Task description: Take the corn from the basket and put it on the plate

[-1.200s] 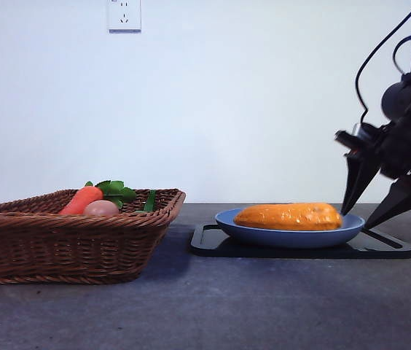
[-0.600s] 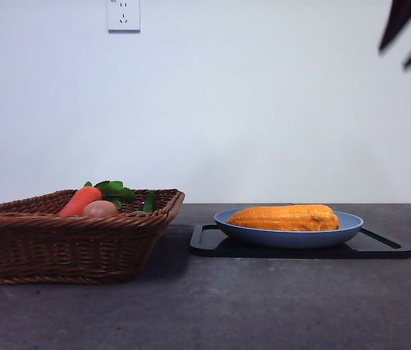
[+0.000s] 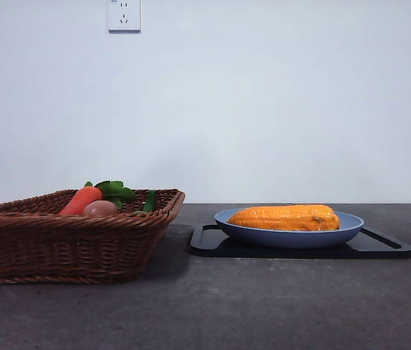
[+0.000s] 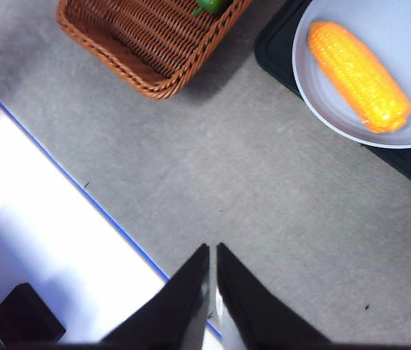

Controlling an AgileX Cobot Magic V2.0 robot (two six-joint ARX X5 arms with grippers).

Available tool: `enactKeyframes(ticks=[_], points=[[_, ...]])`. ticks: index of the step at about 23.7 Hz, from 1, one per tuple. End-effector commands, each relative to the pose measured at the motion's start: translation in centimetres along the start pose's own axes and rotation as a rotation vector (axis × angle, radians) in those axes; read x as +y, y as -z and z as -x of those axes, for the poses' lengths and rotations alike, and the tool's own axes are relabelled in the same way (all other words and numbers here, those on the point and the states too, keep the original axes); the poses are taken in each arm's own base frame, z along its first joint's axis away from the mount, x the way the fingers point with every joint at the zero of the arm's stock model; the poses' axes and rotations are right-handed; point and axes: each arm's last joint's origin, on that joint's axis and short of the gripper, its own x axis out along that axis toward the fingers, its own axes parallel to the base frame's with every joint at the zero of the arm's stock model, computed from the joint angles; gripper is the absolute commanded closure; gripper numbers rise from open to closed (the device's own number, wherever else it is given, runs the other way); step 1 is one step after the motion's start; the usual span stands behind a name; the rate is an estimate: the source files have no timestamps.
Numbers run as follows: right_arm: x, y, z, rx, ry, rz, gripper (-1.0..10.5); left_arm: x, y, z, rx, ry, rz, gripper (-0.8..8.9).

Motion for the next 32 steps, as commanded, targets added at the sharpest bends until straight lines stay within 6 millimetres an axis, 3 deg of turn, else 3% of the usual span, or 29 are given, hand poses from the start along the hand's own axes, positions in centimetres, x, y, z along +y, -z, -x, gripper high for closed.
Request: enactKeyframes(ticks=[1, 15, 18, 22, 26, 29, 32], points=[[0.4, -0.5, -0.1, -0.013, -0.01, 0.036, 9.4, -0.3, -0.5, 0.5, -0.029, 0.004, -0.03, 8.09], [0.2, -1.0, 0.1, -0.068, 0.001, 0.001, 9.4, -0.2, -1.8, 0.7, -0.163, 0.005, -0.094, 8.09], [0.2, -1.2, 0.1, -0.088, 0.003, 0.008, 9.4, 1.7, -2.4, 3.1, -0.292, -0.062, -0.118, 8.09], [0.2, -1.3, 0.1, -0.105, 0.003, 0.014, 9.4, 5.0, -2.0, 9.6, -0.544, -0.24, -0.087, 8.09], [0.2, -1.6, 0.1, -0.131, 0.005, 0.023, 9.4, 6.9, 1.8, 15.2, -0.698, -0.455, -0.019, 8.09], [0.2, -1.6, 0.1, -0.131, 0.005, 0.023, 9.4, 7.1, 4.4, 16.8, -0.767, -0.567, 0.003, 8.09], [0.2, -1.6, 0.1, -0.131, 0.005, 0.024, 9.4, 7.2, 7.3, 17.0, -0.828, -0.675, -0.007, 8.09]])
